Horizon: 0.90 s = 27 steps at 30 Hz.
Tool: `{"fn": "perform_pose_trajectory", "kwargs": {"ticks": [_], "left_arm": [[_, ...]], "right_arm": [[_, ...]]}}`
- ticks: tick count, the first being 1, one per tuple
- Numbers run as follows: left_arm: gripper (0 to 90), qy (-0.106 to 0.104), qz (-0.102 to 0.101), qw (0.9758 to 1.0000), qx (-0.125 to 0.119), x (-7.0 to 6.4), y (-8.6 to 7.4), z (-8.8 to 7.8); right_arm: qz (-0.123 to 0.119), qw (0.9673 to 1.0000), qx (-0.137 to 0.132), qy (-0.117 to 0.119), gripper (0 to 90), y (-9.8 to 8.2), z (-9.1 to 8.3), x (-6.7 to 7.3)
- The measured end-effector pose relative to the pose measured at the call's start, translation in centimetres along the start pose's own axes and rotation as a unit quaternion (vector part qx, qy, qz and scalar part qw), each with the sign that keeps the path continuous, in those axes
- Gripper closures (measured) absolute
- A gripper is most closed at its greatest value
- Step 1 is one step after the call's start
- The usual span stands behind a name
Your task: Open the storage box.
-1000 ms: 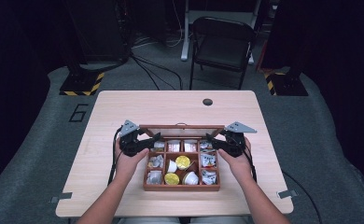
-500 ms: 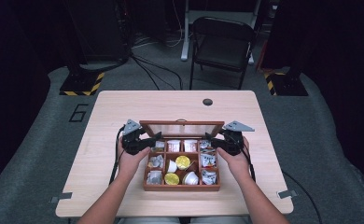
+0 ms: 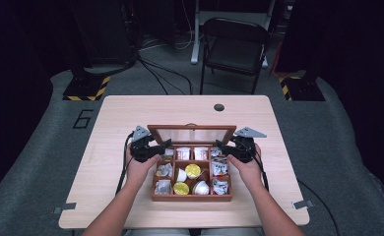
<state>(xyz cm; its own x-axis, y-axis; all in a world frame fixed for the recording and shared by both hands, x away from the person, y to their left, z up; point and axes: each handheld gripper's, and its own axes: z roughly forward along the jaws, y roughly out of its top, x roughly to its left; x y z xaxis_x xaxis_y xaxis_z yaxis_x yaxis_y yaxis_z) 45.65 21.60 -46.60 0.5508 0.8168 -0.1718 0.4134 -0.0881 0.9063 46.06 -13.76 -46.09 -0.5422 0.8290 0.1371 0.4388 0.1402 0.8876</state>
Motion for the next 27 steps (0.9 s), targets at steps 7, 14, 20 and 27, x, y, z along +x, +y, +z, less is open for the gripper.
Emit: {"fn": "perform_pose_trajectory", "kwargs": {"ticks": [7,14,20,27], "left_arm": [[32.7,0.0,-0.001,1.0,0.008,0.2,-0.2,0.3],[32.7,0.0,-0.002,1.0,0.01,0.5,-0.3,0.6],[33.2,0.001,-0.009,0.9999,0.013,0.6,-0.4,1.0],[33.3,0.0,-0.016,0.9998,0.016,0.8,-0.5,1.3]], "right_arm": [[-0.001,1.0,0.006,-0.003,40.5,-0.1,0.4,-0.2],[0.003,0.9999,0.011,-0.003,40.4,-0.3,0.8,-0.3],[0.004,0.9999,0.012,-0.005,40.6,-0.3,1.0,-0.4],[0.007,0.9999,0.014,-0.004,40.6,-0.3,1.3,-0.5]]}}
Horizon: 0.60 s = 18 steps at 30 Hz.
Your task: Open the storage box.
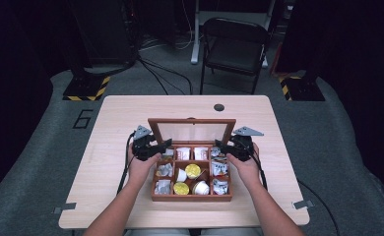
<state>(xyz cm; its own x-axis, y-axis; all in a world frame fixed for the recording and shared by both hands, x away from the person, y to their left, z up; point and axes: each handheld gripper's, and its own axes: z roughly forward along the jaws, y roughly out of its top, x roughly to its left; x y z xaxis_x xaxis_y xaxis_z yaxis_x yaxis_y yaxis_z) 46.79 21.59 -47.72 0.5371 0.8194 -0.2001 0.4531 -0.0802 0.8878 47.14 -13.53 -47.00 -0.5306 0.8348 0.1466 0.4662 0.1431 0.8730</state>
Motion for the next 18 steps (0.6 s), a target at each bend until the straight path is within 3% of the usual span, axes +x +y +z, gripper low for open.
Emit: {"fn": "perform_pose_trajectory", "kwargs": {"ticks": [18], "left_arm": [[34.5,0.001,-0.017,0.9998,0.003,0.35,-0.3,0.84]], "right_arm": [[0.0,0.9999,0.009,-0.005,40.5,0.03,0.75,-0.06]]}}
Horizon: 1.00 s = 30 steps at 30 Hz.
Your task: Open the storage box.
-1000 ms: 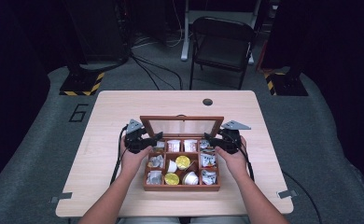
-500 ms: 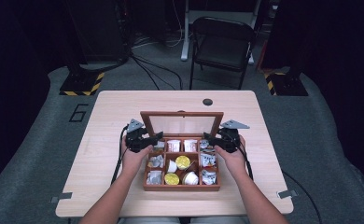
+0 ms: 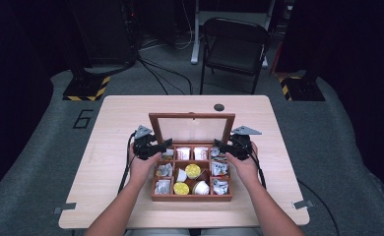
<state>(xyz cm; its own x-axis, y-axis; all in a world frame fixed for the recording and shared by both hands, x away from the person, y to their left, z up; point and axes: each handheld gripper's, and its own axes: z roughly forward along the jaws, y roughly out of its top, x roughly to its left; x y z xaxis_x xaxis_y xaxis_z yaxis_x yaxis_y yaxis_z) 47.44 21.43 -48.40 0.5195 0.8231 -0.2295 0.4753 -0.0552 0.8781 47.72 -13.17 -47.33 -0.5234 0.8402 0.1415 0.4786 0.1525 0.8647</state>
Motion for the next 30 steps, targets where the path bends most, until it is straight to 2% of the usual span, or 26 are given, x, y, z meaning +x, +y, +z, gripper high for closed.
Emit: {"fn": "perform_pose_trajectory", "kwargs": {"ticks": [8,14,16,18,20,24,26,30], "left_arm": [[36.7,-0.003,-0.012,0.9999,0.004,0.3,0.0,0.1],[36.8,-0.001,-0.014,0.9999,0.005,0.3,0.1,0.2],[36.8,-0.004,-0.01,0.9998,0.014,0.4,0.3,0.2],[37.5,-0.002,-0.01,0.9998,0.016,0.4,0.5,0.4],[38.9,0.006,-0.007,0.9997,0.022,0.4,0.8,0.6],[39.8,0.018,-0.01,0.9996,0.021,0.3,0.8,1.1],[39.9,0.018,-0.011,0.9996,0.021,0.3,0.7,1.1],[42.7,0.014,-0.027,0.9993,0.022,0.8,0.8,1.1]], "right_arm": [[0.004,1.0,0.001,-0.003,40.8,0.2,0.3,0.0],[0.001,1.0,0.002,-0.005,41.7,0.3,0.4,-0.1],[0.002,1.0,0.002,-0.005,41.8,0.4,0.4,-0.1],[0.004,1.0,0.005,-0.003,42.4,0.5,0.6,-0.2],[-0.003,1.0,0.005,-0.005,44.0,0.6,0.7,-0.4],[-0.009,0.9998,0.008,-0.017,46.9,0.6,1.0,-0.4],[-0.008,0.9998,0.007,-0.017,46.8,0.6,1.2,-0.5],[-0.002,0.9998,0.012,-0.014,47.0,0.8,1.2,-0.6]]}}
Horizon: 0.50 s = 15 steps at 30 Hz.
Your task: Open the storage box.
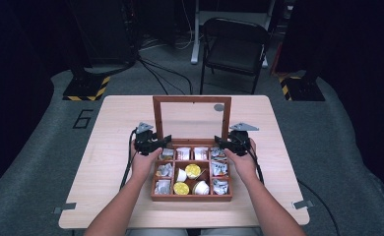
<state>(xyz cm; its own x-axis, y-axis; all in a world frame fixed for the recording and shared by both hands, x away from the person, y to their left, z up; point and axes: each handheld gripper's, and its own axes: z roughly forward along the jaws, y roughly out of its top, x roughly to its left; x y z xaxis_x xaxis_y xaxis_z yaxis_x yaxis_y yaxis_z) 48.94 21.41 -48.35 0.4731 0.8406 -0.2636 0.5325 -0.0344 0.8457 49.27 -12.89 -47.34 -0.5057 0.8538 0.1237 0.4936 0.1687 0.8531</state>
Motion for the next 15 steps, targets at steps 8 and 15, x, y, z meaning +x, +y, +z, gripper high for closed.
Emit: {"fn": "perform_pose_trajectory", "kwargs": {"ticks": [8,15], "left_arm": [[43.5,0.006,0.002,1.0,0.003,0.04,0.04,-0.02],[43.4,0.009,-0.005,0.9999,0.009,-0.02,0.26,0.3]], "right_arm": [[-0.001,0.9999,0.013,0.002,47.2,0.62,0.1,-0.05],[0.005,0.9999,0.015,0.003,47.3,0.6,0.25,-0.18]]}}
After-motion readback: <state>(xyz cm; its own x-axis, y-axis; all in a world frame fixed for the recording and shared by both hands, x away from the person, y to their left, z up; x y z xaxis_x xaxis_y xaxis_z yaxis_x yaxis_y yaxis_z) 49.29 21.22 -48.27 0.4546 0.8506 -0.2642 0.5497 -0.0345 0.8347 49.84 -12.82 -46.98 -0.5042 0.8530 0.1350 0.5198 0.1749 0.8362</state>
